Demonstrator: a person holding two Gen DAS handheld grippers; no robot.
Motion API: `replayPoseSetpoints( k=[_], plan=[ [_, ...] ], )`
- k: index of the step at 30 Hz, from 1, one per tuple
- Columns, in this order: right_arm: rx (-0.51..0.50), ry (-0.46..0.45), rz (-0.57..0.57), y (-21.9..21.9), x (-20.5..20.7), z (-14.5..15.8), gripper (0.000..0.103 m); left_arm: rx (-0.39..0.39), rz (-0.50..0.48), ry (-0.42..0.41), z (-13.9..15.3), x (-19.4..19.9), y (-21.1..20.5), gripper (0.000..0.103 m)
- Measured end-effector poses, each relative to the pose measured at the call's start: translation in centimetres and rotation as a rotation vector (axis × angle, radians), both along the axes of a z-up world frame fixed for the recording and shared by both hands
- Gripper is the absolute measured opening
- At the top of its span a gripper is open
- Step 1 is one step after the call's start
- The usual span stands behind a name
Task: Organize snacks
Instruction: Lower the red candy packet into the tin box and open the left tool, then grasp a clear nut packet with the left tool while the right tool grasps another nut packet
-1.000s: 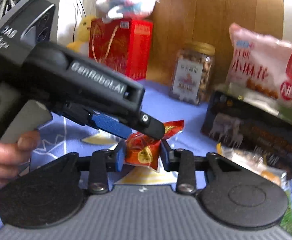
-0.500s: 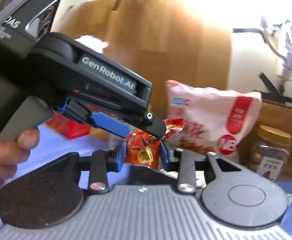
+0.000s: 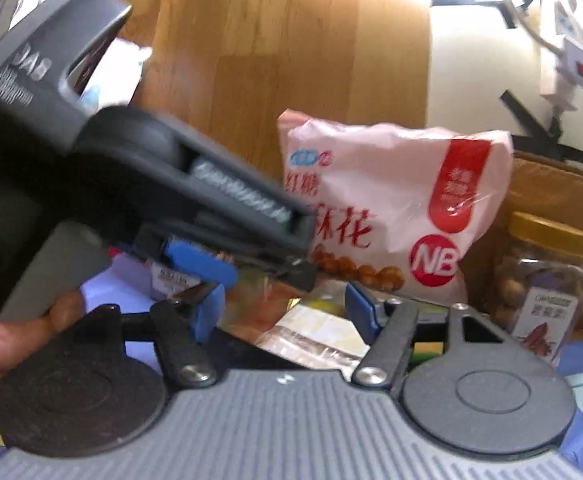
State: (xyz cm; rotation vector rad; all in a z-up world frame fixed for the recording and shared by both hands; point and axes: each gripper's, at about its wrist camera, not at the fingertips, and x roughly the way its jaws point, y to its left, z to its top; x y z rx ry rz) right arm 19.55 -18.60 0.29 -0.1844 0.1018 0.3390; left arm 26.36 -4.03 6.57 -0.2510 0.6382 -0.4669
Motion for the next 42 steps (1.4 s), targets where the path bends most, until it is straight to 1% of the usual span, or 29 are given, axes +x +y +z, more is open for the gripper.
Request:
replayPoseSetpoints(
  k=[2, 4, 7, 9, 11, 13, 15, 17, 19, 20, 22, 24, 26, 28, 30, 31, 34, 35, 36, 39, 42],
  plan=[
    [0.032, 0.012, 0.002, -0.6, -0.3, 0.2, 0.069, -0.002, -0.005, -0.029, 0.9, -1.1, 0.3, 0.064],
    [0.066, 0.024, 0.008, -1.3, -0.9, 0.5, 0.069, -0.02, -0.012, -0.059, 1.8, -2.7, 0.9, 0.064],
    [0.104, 0.035, 0.005, -2.8, -1.8, 1.3, 0.069, -0.038, -0.033, -0.078, 2.7, -5.2, 1.7, 0.064],
    [0.178, 0.068, -0.018, -5.1, -2.9, 1.9, 0.068, -0.046, -0.05, -0.081, 2.6, -7.0, 2.2, 0.064],
    [0.262, 0.119, -0.035, -7.9, -4.1, 1.9, 0.068, -0.05, -0.068, -0.061, 1.9, -8.4, 2.5, 0.064],
    [0.339, 0.181, -0.048, -10.5, -5.4, 1.4, 0.066, -0.052, -0.085, -0.023, 0.6, -9.4, 2.5, 0.064],
    [0.408, 0.262, -0.054, -12.5, -6.4, 0.3, 0.056, -0.047, -0.094, 0.023, -0.9, -9.7, 2.1, 0.064],
    [0.434, 0.332, -0.071, -13.4, -6.8, -1.0, 0.053, -0.055, -0.092, 0.086, -2.5, -9.6, 1.9, 0.064],
    [0.43, 0.383, -0.093, -13.5, -7.0, -2.1, 0.051, -0.079, -0.103, 0.15, -3.8, -9.6, 1.8, 0.064],
    [0.431, 0.405, -0.086, -13.3, -7.0, -2.4, 0.049, -0.079, -0.105, 0.168, -4.3, -9.6, 1.7, 0.064],
    [0.42, 0.44, -0.069, -12.5, -6.8, -3.0, 0.048, -0.058, -0.108, 0.176, -4.8, -10.0, 1.3, 0.064],
    [0.413, 0.491, -0.03, -11.2, -6.6, -3.5, 0.04, -0.041, -0.115, 0.179, -5.1, -10.5, 1.1, 0.063],
    [0.36, 0.523, 0.039, -9.0, -7.0, -3.9, 0.038, -0.021, -0.108, 0.19, -5.4, -10.9, 1.3, 0.062],
    [0.294, 0.495, 0.092, -6.8, -8.4, -3.7, 0.038, -0.022, -0.08, 0.193, -5.7, -11.6, 2.5, 0.062],
    [0.258, 0.46, 0.142, -5.6, -9.7, -3.3, 0.039, -0.055, -0.053, 0.201, -5.8, -12.2, 4.3, 0.062],
    [0.244, 0.444, 0.153, -5.3, -10.2, -3.1, 0.039, -0.077, -0.039, 0.206, -5.8, -12.5, 5.4, 0.061],
    [0.213, 0.411, 0.15, -5.1, -10.9, -2.6, 0.04, -0.128, -0.014, 0.202, -5.4, -13.4, 7.9, 0.061],
    [0.204, 0.414, 0.154, -5.1, -10.9, -2.6, 0.045, -0.135, -0.007, 0.195, -5.1, -13.8, 8.4, 0.061],
    [0.194, 0.423, 0.166, -5.0, -10.9, -2.6, 0.055, -0.14, -0.003, 0.192, -5.0, -14.1, 8.8, 0.063],
    [0.137, 0.425, 0.191, -4.3, -11.3, -3.0, 0.071, -0.156, -0.022, 0.223, -5.3, -14.6, 9.3, 0.064],
    [0.067, 0.425, 0.194, -3.7, -11.5, -3.4, 0.073, -0.156, -0.071, 0.271, -6.3, -14.7, 8.3, 0.064]
  ],
)
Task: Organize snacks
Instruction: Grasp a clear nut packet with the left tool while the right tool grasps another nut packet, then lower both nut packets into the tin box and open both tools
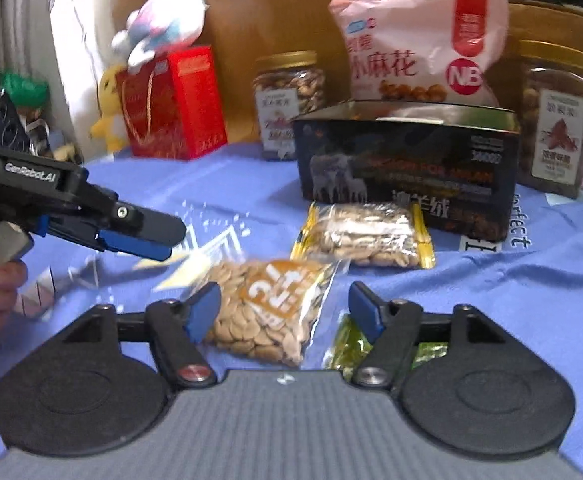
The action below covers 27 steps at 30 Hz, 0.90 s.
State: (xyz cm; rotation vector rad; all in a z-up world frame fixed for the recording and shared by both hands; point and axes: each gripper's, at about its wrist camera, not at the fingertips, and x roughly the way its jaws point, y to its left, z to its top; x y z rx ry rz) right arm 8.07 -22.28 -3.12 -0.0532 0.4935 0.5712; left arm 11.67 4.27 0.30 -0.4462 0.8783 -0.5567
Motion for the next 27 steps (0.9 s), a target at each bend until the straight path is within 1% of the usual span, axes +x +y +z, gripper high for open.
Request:
replayPoseSetpoints(
  k=[1, 3, 4, 5, 6, 7, 8, 9, 10, 11, 12, 13, 15, 18, 22, 25, 27],
  plan=[
    [-0.012, 0.011, 0.009, 0.1, 0.1, -0.3, 0.073, 0.005, -0.013, -0.003, -0.3, 0.0, -0.5, 0.065],
    [-0.023, 0.032, 0.018, 0.3, 0.5, -0.4, 0.072, 0.03, -0.018, -0.043, -0.4, -0.4, -1.5, 0.066],
    [-0.019, 0.038, 0.028, 0.4, 0.6, -0.5, 0.071, 0.042, -0.024, -0.059, -0.4, -0.5, -2.0, 0.068],
    [-0.01, 0.043, 0.044, 0.5, 0.5, -0.5, 0.061, 0.059, -0.024, -0.075, -0.3, -0.7, -2.4, 0.068],
    [0.004, 0.038, 0.056, 0.6, 0.3, -0.5, 0.046, 0.079, -0.027, -0.092, -0.3, -0.9, -2.8, 0.067],
    [0.009, 0.031, 0.067, 0.8, 0.1, -0.5, 0.045, 0.096, -0.026, -0.107, -0.3, -1.2, -3.0, 0.067],
    [-0.006, 0.008, 0.065, 1.2, -0.3, -0.5, 0.042, 0.095, -0.023, -0.112, -0.3, -1.3, -3.0, 0.067],
    [-0.023, -0.013, 0.063, 1.5, -0.6, -0.5, 0.038, 0.081, -0.019, -0.11, -0.3, -1.3, -2.8, 0.066],
    [-0.032, -0.033, 0.06, 1.6, -0.8, -0.5, 0.033, 0.058, -0.012, -0.1, -0.3, -1.3, -2.4, 0.062],
    [-0.033, -0.045, 0.05, 1.6, -1.0, -0.4, 0.025, 0.046, -0.004, -0.09, -0.3, -1.3, -2.1, 0.06],
    [-0.019, -0.05, 0.042, 1.4, -1.0, -0.3, 0.021, 0.041, 0.003, -0.091, -0.3, -1.3, -1.9, 0.056],
    [0.003, -0.051, 0.037, 1.1, -0.8, -0.1, 0.02, 0.038, 0.008, -0.098, -0.1, -1.4, -1.7, 0.055],
    [0.047, -0.059, 0.028, 0.7, -0.7, 0.2, 0.019, 0.025, 0.014, -0.114, 0.4, -1.4, -1.6, 0.055],
    [0.067, -0.096, 0.004, 0.6, -0.8, 1.0, 0.019, 0.013, 0.021, -0.15, 2.0, -1.0, -1.9, 0.055],
    [0.086, -0.184, -0.026, 0.4, -0.7, 3.2, 0.019, 0.031, 0.015, -0.256, 5.7, 0.0, -2.9, 0.055],
    [0.076, -0.25, -0.054, 0.2, 0.3, 4.8, 0.019, 0.047, -0.004, -0.337, 8.3, 1.1, -4.2, 0.055],
    [0.069, -0.273, -0.078, -0.2, 1.2, 5.4, 0.019, 0.057, -0.022, -0.388, 9.6, 2.0, -5.3, 0.055]
  ],
)
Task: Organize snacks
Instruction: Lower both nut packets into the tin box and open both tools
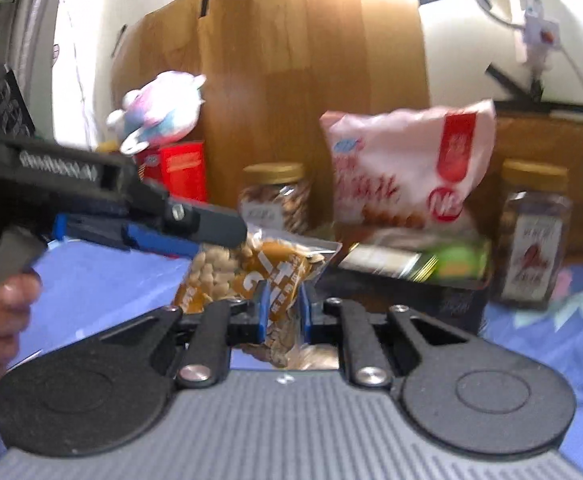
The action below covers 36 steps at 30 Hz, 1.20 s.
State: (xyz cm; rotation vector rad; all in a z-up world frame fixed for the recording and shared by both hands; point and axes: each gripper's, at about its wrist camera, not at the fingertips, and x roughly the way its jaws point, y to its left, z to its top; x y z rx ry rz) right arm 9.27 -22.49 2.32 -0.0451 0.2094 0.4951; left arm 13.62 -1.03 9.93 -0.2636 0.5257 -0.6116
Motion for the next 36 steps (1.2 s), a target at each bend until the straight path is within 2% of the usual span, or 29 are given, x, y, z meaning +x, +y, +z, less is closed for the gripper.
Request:
replayPoseSetpoints(
  k=[2, 8, 15, 17, 20, 22, 24, 30, 33, 36],
  plan=[
    [0.011, -0.009, -0.017, -0.7, 1.0, 0.4, 0.019, 0.022, -0.008, -0.035, 1.0, 1.1, -1.3, 0.054],
    [0.05, -0.034, -0.085, -3.1, 4.4, 1.4, 0.019, 0.055, -0.019, -0.031, 1.9, 5.6, -4.6, 0.054],
    [0.061, -0.067, -0.19, -5.7, 7.9, 1.3, 0.019, 0.124, -0.019, -0.037, 0.2, 10.3, -8.9, 0.055],
    [0.067, -0.049, -0.22, -6.2, 8.7, 0.6, 0.023, 0.147, -0.009, -0.007, -0.9, 11.7, -9.8, 0.056],
    [0.043, -0.026, -0.268, -6.7, 9.7, -0.5, 0.04, 0.172, -0.001, 0.037, -2.7, 13.0, -10.7, 0.056],
    [0.066, -0.03, -0.287, -7.4, 9.7, -0.5, 0.04, 0.165, 0.003, 0.059, -3.4, 12.9, -10.6, 0.058],
    [0.096, -0.047, -0.289, -8.0, 9.1, -0.2, 0.043, 0.127, 0.006, 0.062, -3.2, 12.5, -9.8, 0.058],
    [0.25, -0.051, -0.286, -11.1, 6.8, 0.9, 0.043, 0.038, 0.01, 0.002, -0.6, 8.8, -5.6, 0.058],
    [0.339, -0.006, -0.237, -12.6, 5.6, 1.3, 0.044, 0.031, 0.008, 0.02, -1.4, 6.5, -3.3, 0.058],
    [0.396, 0.093, -0.115, -12.9, 4.4, 0.4, 0.044, 0.051, 0.018, 0.098, -3.5, 5.4, -2.0, 0.058]
  ],
)
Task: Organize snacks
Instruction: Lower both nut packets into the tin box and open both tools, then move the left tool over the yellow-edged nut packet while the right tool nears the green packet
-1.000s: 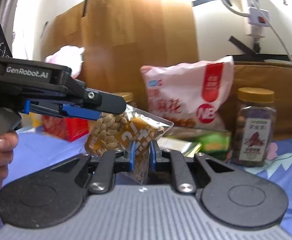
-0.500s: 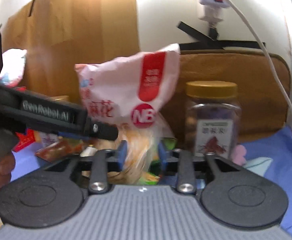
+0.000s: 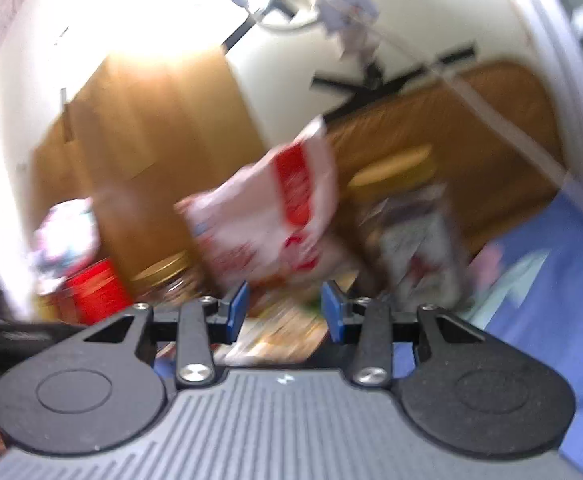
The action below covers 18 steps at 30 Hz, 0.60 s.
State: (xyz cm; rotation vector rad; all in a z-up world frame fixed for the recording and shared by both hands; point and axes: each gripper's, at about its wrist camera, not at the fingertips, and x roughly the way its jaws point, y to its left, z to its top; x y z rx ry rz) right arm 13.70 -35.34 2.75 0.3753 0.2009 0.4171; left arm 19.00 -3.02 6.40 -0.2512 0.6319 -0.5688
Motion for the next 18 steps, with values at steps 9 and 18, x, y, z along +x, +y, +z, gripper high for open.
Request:
replayPoseSetpoints(
  k=[9, 18],
  plan=[
    [-0.255, 0.309, 0.162, 7.7, 2.8, -5.9, 0.044, -0.096, 0.006, 0.293, -6.4, 1.7, 0.8, 0.067],
    [-0.458, 0.228, 0.281, 14.0, -1.1, -5.8, 0.031, 0.019, 0.02, 0.233, -5.7, -1.6, 2.3, 0.048]
  ],
)
